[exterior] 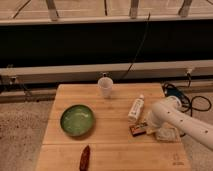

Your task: Place the eraser on the white sponge

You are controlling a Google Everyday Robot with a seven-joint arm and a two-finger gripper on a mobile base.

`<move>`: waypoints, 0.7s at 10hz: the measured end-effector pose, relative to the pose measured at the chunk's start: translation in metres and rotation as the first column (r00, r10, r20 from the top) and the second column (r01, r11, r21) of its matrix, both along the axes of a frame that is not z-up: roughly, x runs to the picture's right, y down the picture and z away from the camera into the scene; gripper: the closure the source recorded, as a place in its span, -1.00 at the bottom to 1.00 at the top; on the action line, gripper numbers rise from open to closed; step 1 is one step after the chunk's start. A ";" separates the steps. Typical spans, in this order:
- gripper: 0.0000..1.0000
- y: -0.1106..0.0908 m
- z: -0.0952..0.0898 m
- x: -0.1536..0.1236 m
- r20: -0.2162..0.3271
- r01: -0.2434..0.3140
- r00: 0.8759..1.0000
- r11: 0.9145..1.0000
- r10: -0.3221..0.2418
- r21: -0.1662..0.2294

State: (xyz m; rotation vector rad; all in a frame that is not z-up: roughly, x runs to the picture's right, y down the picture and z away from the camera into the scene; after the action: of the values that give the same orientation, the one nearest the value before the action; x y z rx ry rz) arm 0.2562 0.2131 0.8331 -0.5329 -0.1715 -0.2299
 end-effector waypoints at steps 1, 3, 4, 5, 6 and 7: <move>0.96 -0.003 -0.001 0.004 -0.001 -0.003 1.000 1.000 0.003 0.006; 0.96 -0.006 -0.002 0.002 0.001 -0.005 1.000 1.000 0.005 0.011; 0.96 -0.004 -0.004 0.007 -0.003 -0.013 1.000 1.000 0.013 0.010; 0.96 -0.003 -0.005 0.012 -0.004 -0.018 1.000 1.000 0.018 0.011; 0.96 -0.004 -0.006 0.019 -0.003 -0.023 1.000 1.000 0.023 0.015; 0.96 -0.004 -0.008 0.025 -0.005 -0.028 1.000 0.999 0.028 0.017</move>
State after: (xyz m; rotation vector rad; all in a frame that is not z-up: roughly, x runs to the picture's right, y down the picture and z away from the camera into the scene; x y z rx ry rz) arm 0.2809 0.2089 0.8253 -0.5136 -0.1715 -0.2021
